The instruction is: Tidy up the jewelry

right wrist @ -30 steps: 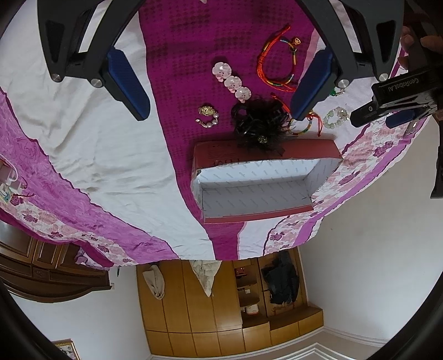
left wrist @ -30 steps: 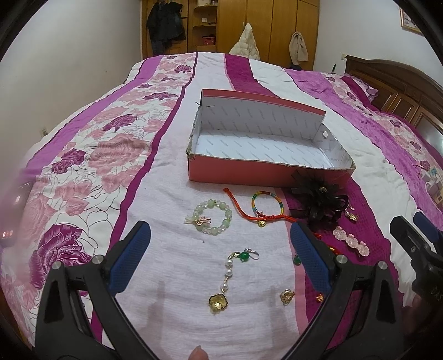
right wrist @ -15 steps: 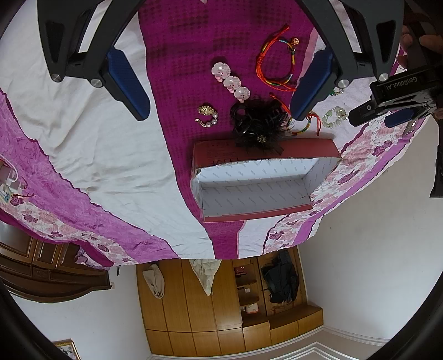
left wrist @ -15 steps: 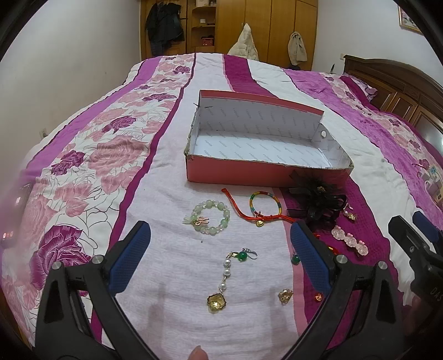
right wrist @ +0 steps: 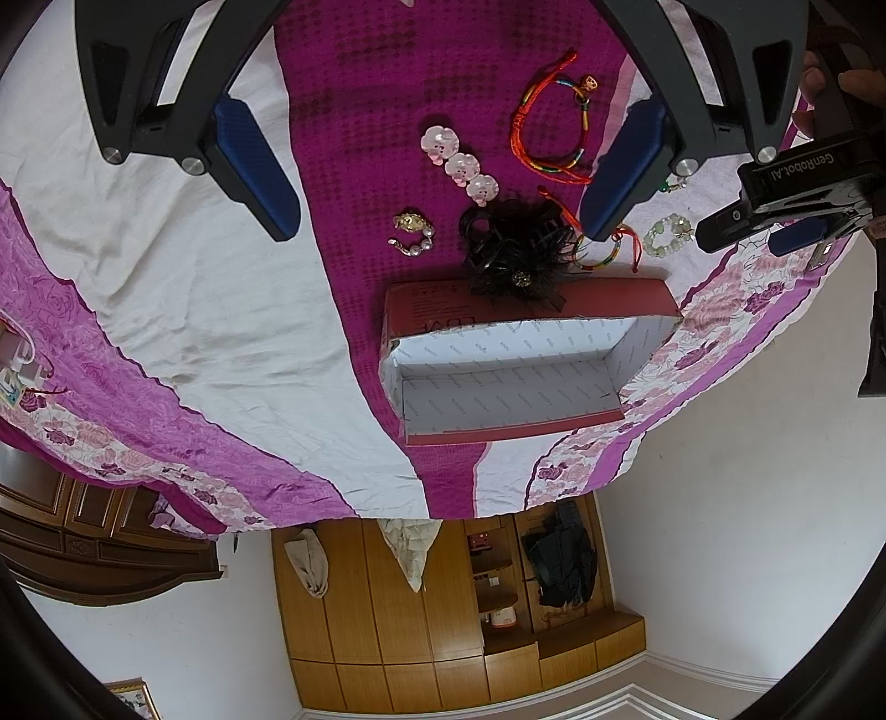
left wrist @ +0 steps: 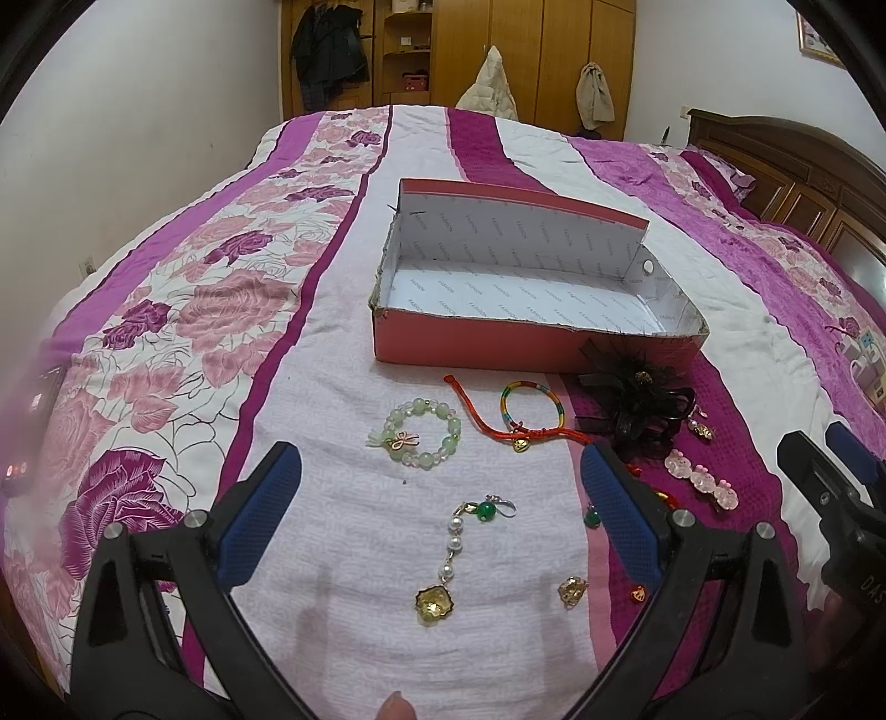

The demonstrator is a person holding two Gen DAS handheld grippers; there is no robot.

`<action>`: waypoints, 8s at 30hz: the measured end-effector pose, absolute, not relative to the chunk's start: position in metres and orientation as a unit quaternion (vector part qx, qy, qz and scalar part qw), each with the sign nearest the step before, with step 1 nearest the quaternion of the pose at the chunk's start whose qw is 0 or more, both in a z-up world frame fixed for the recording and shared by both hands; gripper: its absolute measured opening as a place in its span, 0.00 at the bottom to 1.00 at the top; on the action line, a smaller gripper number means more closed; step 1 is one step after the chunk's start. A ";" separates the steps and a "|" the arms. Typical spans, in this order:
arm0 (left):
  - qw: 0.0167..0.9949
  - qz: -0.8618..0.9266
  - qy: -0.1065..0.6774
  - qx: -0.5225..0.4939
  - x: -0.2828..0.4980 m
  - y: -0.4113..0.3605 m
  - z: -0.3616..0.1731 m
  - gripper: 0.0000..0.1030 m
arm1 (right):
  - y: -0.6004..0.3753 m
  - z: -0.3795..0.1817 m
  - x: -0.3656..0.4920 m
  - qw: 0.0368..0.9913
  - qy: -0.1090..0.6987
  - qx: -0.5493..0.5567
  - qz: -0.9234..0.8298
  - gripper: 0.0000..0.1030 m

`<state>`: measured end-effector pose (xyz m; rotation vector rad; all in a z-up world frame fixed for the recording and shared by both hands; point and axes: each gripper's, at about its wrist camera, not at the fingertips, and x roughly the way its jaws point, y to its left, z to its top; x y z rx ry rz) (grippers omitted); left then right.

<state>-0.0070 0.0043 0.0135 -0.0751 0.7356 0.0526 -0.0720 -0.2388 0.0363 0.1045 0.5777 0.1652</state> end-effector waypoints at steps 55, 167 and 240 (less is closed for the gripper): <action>0.894 0.023 0.446 -0.045 0.052 0.038 -0.038 0.70 | -0.240 -0.007 0.017 0.892 0.440 0.038 0.096 0.76; 0.887 -0.053 0.456 -0.049 0.212 -0.001 -0.012 0.05 | -0.200 0.011 0.208 0.903 0.405 0.012 0.146 0.19; 0.859 -0.080 0.503 -0.056 0.011 0.022 -0.020 0.47 | -0.247 0.003 -0.003 0.847 0.504 0.047 0.161 0.42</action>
